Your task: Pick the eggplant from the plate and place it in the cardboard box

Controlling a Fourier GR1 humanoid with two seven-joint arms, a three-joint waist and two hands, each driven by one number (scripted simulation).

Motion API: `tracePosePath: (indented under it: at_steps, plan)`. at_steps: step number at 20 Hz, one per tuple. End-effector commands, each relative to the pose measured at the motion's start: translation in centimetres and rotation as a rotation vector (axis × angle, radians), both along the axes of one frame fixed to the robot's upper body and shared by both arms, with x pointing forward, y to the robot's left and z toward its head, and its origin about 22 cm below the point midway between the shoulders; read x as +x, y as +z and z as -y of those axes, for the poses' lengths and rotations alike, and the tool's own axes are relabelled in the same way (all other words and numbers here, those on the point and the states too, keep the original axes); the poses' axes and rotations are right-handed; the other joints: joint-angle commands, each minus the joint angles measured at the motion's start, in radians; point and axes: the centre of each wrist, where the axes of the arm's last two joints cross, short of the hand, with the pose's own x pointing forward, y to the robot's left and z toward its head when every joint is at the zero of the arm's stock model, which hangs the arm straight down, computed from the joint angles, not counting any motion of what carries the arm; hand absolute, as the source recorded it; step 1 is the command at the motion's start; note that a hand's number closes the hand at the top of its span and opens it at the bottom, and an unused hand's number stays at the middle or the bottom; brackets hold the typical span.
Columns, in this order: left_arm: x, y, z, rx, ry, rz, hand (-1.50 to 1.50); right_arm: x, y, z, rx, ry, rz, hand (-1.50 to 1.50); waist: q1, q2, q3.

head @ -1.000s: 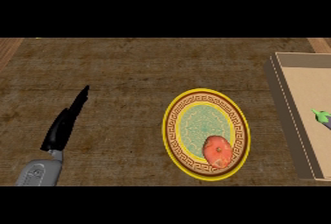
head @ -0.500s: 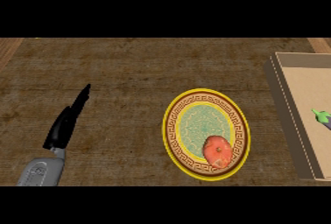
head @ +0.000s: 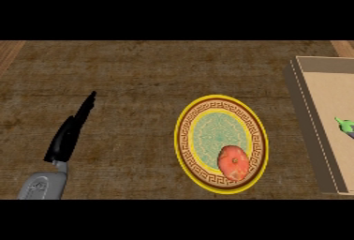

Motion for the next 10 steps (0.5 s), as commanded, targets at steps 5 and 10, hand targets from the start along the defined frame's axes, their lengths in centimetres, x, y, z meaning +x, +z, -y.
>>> tracePosePath:
  at_steps: [5, 10]
  plan:
    - [-0.1, 0.2, -1.1, -0.004, 0.000, -0.009, 0.00, -5.2, -2.7, 4.4, 0.031, -0.109, 0.091, -1.50, 0.006, 0.004, 0.002]
    - [0.0, -0.9, 1.1, -0.024, -0.025, 0.008, 0.00, -7.2, -3.1, 5.5, 0.030, -0.115, 0.099, -1.50, 0.008, 0.007, 0.004]
